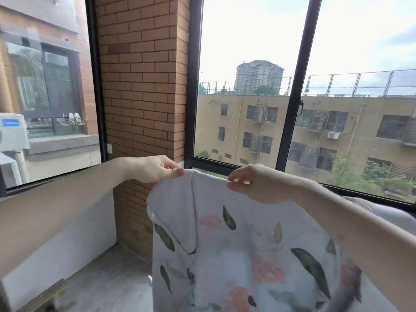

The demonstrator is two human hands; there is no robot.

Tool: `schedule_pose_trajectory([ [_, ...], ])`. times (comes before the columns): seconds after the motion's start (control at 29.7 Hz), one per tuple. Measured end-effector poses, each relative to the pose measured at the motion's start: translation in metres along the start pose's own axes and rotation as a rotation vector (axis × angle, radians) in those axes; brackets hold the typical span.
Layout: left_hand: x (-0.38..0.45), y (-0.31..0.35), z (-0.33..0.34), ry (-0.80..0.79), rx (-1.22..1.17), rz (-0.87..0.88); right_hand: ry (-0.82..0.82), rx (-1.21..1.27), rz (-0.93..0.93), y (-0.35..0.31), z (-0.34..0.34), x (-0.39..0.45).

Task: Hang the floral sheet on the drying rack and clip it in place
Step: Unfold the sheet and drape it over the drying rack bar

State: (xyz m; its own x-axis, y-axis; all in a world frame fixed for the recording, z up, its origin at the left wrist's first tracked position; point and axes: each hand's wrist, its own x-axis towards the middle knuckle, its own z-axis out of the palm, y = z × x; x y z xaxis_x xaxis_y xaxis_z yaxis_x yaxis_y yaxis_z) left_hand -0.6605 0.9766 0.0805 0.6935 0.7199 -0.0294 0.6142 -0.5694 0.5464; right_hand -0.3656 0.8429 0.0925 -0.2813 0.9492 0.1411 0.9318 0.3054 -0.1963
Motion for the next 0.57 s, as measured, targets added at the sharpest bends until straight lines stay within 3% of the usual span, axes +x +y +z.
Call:
schedule_pose_trajectory([
  [0.13,-0.004,0.003,-0.004,0.048,-0.078,0.055,0.034,0.039,0.039,0.002,0.007,-0.003],
  [0.3,-0.005,0.011,-0.01,0.188,0.099,0.087,-0.04,0.244,0.166,-0.008,0.0,-0.002],
  [0.57,0.009,0.03,-0.067,0.603,0.286,0.029,-0.197,0.568,0.275,-0.001,-0.007,-0.005],
])
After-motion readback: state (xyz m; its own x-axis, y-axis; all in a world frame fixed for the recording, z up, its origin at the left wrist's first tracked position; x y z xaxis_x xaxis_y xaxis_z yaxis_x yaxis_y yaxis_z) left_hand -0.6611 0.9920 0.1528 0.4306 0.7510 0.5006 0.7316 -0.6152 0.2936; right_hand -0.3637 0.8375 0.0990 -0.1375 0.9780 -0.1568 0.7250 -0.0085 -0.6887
